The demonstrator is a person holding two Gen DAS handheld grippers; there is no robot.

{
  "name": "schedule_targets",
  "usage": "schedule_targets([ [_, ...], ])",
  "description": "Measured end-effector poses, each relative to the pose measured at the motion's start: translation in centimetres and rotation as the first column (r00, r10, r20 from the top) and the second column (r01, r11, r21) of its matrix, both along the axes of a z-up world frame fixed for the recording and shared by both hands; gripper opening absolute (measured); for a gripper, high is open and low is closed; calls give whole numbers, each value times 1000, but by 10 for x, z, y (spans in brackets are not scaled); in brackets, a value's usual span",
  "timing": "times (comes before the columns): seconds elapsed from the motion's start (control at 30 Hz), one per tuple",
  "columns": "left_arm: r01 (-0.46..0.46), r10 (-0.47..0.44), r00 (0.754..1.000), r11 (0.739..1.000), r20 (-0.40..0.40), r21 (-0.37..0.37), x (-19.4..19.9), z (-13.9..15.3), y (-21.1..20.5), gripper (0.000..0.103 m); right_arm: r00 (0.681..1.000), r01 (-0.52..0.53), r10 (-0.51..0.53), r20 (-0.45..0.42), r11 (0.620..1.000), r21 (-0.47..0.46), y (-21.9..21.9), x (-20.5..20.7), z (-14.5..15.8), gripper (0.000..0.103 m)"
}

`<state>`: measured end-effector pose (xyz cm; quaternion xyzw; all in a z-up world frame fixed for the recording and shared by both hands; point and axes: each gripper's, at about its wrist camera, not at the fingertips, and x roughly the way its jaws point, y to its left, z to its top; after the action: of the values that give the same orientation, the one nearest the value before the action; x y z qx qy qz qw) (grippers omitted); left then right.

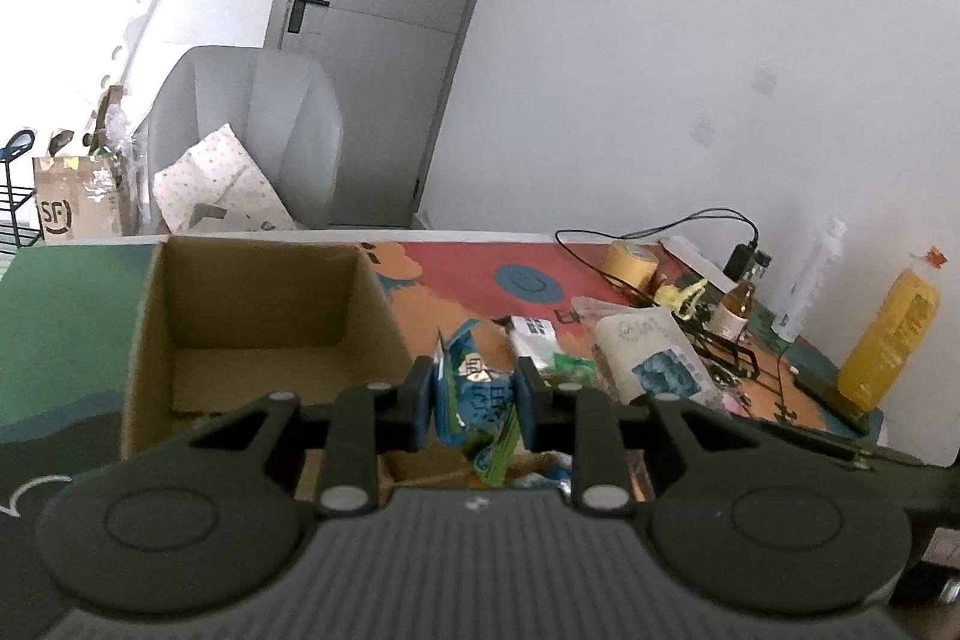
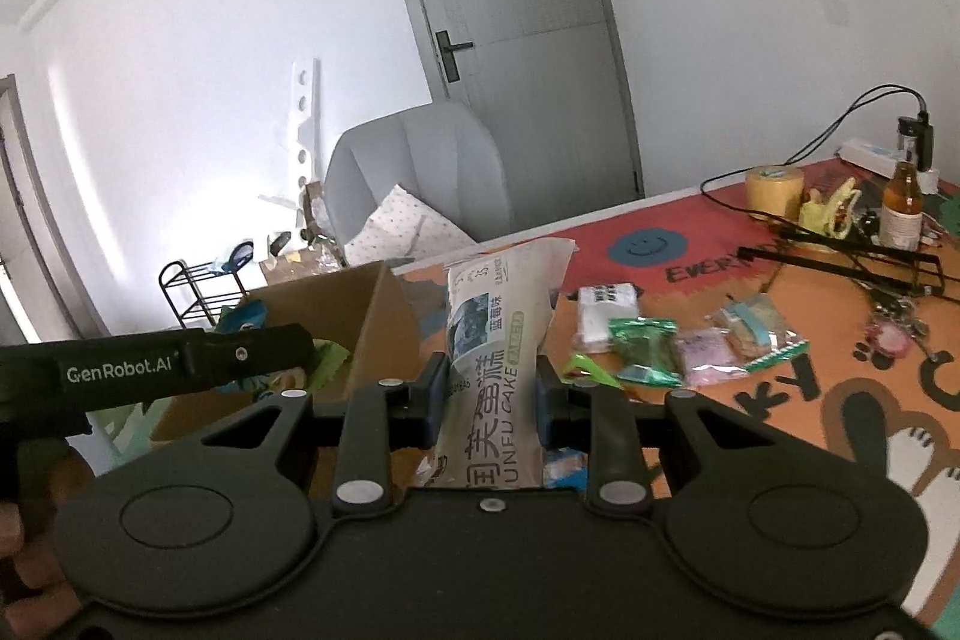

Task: Organize snacks
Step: 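Carry both packets over the cardboard box and open both tools to release them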

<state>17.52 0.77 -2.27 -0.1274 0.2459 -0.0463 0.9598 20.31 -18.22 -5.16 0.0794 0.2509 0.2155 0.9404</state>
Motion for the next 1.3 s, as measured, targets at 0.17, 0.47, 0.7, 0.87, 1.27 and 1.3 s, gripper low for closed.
schedule_targets([
  [0.17, -20, 20, 1000, 1000, 2, -3, 0, 1, 25, 27, 999, -36, 36, 11, 999, -6, 23, 4, 1, 27],
  [0.47, -52, 51, 998, 998, -23, -37, 10, -9, 64, 27, 996, -84, 84, -1, 996, -23, 58, 17, 2, 27],
  [0.7, -83, 77, 994, 993, -75, -86, 20, -19, 84, 36, 993, -114, 114, -9, 993, -21, 80, 30, 3, 27],
  [0.87, -140, 133, 988, 986, -72, -95, 14, -19, 96, 46, 989, -150, 150, -20, 989, -9, 97, 38, 1, 27],
  [1.27, -208, 201, 976, 974, -78, -86, 9, -18, 100, 86, 990, -141, 141, -21, 990, 8, 89, 32, 2, 56],
  [1.3, -210, 203, 976, 974, -78, -88, 9, -18, 99, 86, 990, -135, 135, -27, 991, 9, 85, 31, 1, 56],
])
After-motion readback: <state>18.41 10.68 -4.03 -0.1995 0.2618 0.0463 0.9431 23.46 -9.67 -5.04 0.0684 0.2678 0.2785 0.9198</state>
